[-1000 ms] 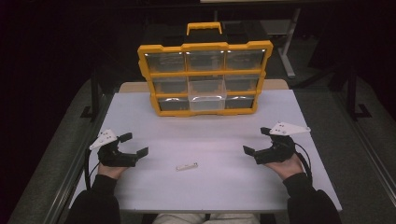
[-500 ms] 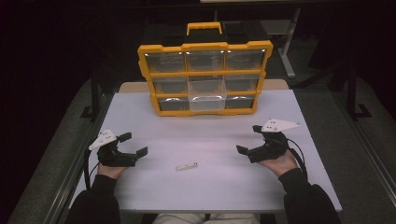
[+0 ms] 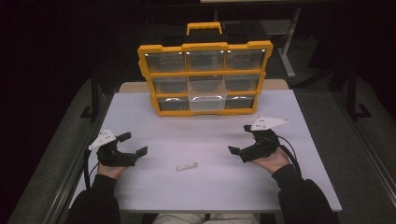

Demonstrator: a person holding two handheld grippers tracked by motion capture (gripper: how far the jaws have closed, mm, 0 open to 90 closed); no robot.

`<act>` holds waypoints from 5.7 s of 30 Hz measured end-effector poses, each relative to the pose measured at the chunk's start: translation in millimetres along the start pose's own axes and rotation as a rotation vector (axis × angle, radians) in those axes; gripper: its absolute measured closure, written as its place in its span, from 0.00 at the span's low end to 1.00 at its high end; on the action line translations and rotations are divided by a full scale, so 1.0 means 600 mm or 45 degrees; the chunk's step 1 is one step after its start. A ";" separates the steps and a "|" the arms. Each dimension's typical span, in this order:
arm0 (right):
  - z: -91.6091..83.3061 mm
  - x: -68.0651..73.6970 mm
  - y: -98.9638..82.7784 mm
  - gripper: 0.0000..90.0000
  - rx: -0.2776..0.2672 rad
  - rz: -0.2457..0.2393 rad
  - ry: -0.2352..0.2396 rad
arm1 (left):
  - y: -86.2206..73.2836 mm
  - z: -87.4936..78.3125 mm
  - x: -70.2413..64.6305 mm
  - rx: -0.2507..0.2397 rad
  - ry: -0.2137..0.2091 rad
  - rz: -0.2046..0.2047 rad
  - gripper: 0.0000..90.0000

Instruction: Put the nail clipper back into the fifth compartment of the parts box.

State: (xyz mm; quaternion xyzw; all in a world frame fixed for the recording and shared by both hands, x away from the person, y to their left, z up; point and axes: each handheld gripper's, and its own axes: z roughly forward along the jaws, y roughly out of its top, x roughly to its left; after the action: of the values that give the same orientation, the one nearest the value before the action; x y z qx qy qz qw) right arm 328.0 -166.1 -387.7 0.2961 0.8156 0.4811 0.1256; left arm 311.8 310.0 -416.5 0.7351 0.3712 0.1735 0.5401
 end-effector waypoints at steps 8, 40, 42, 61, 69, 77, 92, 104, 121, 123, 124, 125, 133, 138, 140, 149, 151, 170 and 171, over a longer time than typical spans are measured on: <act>0.015 0.012 0.021 0.00 0.021 -0.039 0.048 | 0.000 0.001 0.001 0.003 -0.004 0.000 0.00; 0.096 0.065 0.085 0.00 0.165 -0.196 0.226 | -0.001 0.003 0.002 -0.001 -0.017 -0.002 0.00; 0.103 0.069 0.089 0.00 0.179 -0.207 0.239 | -0.001 0.003 0.003 -0.002 -0.016 -0.003 0.00; 0.167 0.107 0.094 0.00 0.293 -0.284 0.327 | -0.001 0.003 0.002 -0.002 -0.009 0.006 0.00; 0.187 0.118 0.087 0.00 0.347 -0.318 0.344 | -0.001 0.004 0.001 0.001 -0.018 0.016 0.00; 0.203 0.125 0.079 0.00 0.383 -0.332 0.358 | -0.001 0.004 0.001 -0.002 -0.021 0.015 0.00; 0.230 0.131 0.066 0.16 0.472 -0.327 0.392 | 0.001 0.002 0.000 -0.008 -0.011 0.027 0.00; 0.240 0.139 0.056 0.56 0.517 -0.416 0.407 | 0.001 0.002 0.001 -0.009 -0.010 0.027 0.00; 0.250 0.144 0.046 0.85 0.552 -0.471 0.421 | 0.001 0.002 0.002 -0.009 -0.015 0.026 0.00; 0.250 0.143 0.045 0.85 0.554 -0.458 0.429 | 0.001 0.003 0.002 -0.007 -0.021 0.019 0.00; 0.250 0.143 0.045 0.85 0.554 -0.456 0.429 | 0.000 0.003 0.002 -0.003 -0.021 0.021 0.00; 0.250 0.143 0.045 0.85 0.555 -0.457 0.428 | 0.000 0.003 0.002 -0.002 -0.022 0.021 0.00; 0.250 0.141 0.046 0.85 0.564 -0.446 0.434 | 0.001 0.003 0.002 -0.004 -0.018 0.020 0.00; 0.249 0.136 0.047 0.85 0.578 -0.413 0.438 | 0.001 0.003 0.002 -0.005 -0.017 0.019 0.00; 0.248 0.134 0.047 0.85 0.579 -0.403 0.441 | 0.001 0.003 0.002 -0.003 -0.017 0.020 0.00; 0.239 0.131 0.054 0.85 0.555 -0.370 0.464 | 0.001 0.003 0.002 0.000 -0.016 0.025 0.00; 0.236 0.128 0.057 0.85 0.548 -0.370 0.461 | 0.001 0.003 0.002 -0.002 -0.015 0.026 0.00; 0.200 0.100 0.083 0.85 0.442 -0.284 0.454 | 0.001 0.003 0.002 -0.001 -0.012 0.024 0.00; 0.198 0.099 0.085 0.85 0.436 -0.278 0.456 | 0.001 0.003 0.002 -0.001 -0.012 0.024 0.00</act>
State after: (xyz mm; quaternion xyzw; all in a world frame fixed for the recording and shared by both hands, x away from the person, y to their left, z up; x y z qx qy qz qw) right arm 357.5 -27.6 -399.5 0.1335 0.9214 0.3643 -0.0214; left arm 314.0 309.5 -416.8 0.7392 0.3616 0.1754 0.5404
